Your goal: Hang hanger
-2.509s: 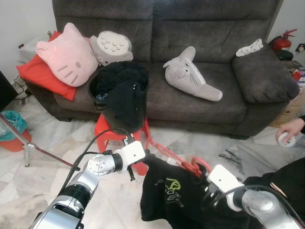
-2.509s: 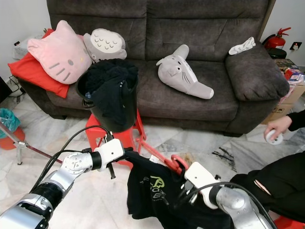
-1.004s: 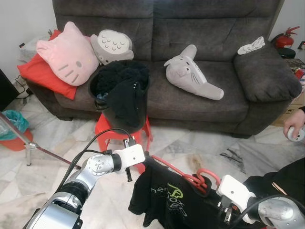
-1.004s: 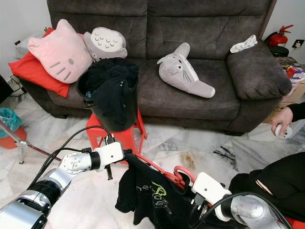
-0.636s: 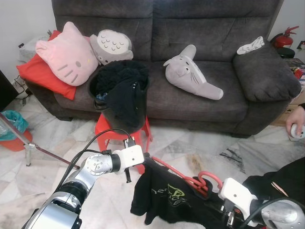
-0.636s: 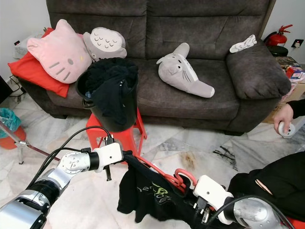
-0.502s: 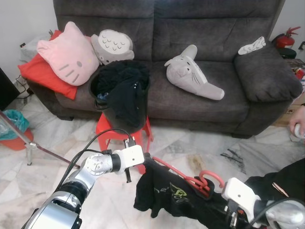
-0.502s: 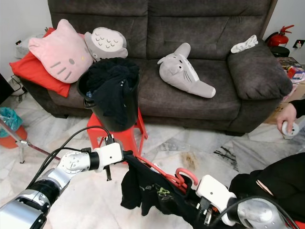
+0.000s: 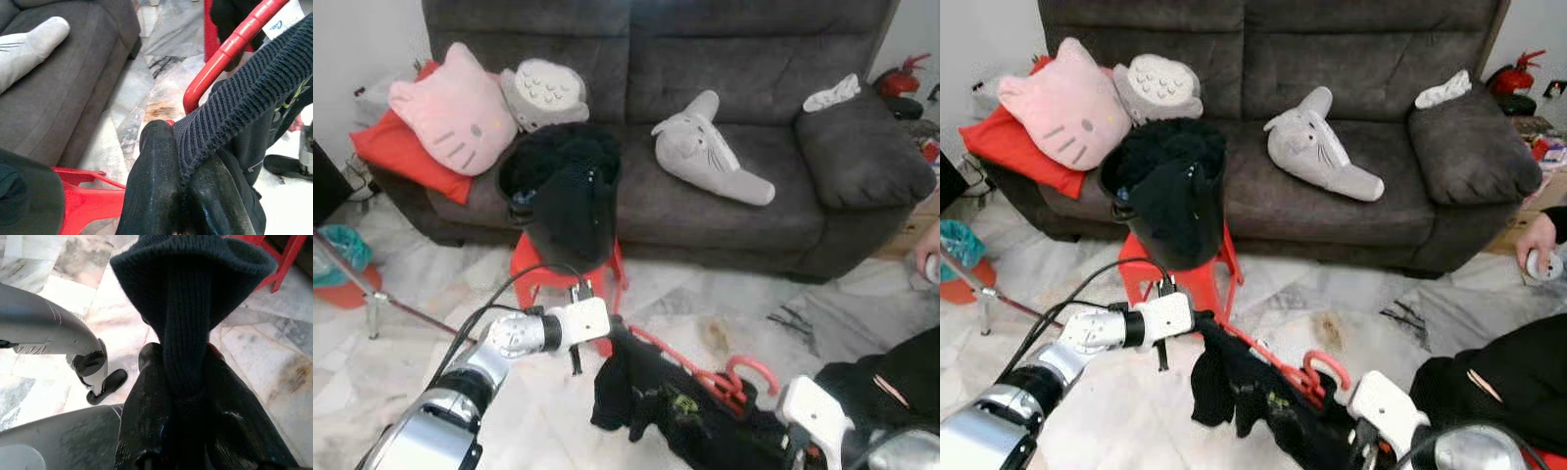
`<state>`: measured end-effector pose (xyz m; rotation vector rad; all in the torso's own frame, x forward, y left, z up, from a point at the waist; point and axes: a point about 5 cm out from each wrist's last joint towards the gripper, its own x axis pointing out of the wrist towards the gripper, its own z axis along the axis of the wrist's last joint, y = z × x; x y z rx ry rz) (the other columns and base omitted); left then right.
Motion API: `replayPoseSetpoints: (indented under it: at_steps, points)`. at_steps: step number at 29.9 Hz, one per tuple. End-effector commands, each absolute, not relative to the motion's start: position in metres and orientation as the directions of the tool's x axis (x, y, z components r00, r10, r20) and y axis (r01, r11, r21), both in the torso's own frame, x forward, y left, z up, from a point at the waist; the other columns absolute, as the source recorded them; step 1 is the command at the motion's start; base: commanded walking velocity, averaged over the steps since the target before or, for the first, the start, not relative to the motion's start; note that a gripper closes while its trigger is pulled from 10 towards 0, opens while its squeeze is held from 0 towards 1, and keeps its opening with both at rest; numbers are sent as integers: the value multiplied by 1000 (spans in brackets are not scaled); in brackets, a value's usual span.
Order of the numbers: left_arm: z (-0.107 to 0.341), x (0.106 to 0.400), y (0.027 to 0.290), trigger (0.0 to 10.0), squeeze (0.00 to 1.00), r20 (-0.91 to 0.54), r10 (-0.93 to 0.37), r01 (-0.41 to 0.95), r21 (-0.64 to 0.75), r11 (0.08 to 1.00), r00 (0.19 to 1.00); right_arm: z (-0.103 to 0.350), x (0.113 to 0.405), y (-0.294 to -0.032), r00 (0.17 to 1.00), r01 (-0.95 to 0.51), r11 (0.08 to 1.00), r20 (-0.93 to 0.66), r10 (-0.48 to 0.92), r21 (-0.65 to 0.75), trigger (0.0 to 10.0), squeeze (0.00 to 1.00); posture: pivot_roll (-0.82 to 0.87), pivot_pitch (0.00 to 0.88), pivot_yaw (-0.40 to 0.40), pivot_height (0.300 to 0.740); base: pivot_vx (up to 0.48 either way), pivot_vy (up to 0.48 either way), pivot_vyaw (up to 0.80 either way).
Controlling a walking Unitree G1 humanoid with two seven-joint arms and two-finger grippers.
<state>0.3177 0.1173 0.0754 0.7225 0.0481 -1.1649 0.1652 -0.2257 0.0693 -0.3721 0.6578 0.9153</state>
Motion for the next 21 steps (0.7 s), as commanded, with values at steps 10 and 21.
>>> replayPoseSetpoints:
  at_steps: [10,21]
  points:
    - [76,320,148,10000,0,-499,-773,878,453,154,393,56,171,-278,509,-731,651,-798,324,-202,10000,0,-46,60,73,740,0,0,0]
    - [77,313,156,10000,0,-525,-789,902,424,83,319,54,188,-293,575,-677,672,-786,228,-300,10000,0,-36,59,74,740,0,0,0]
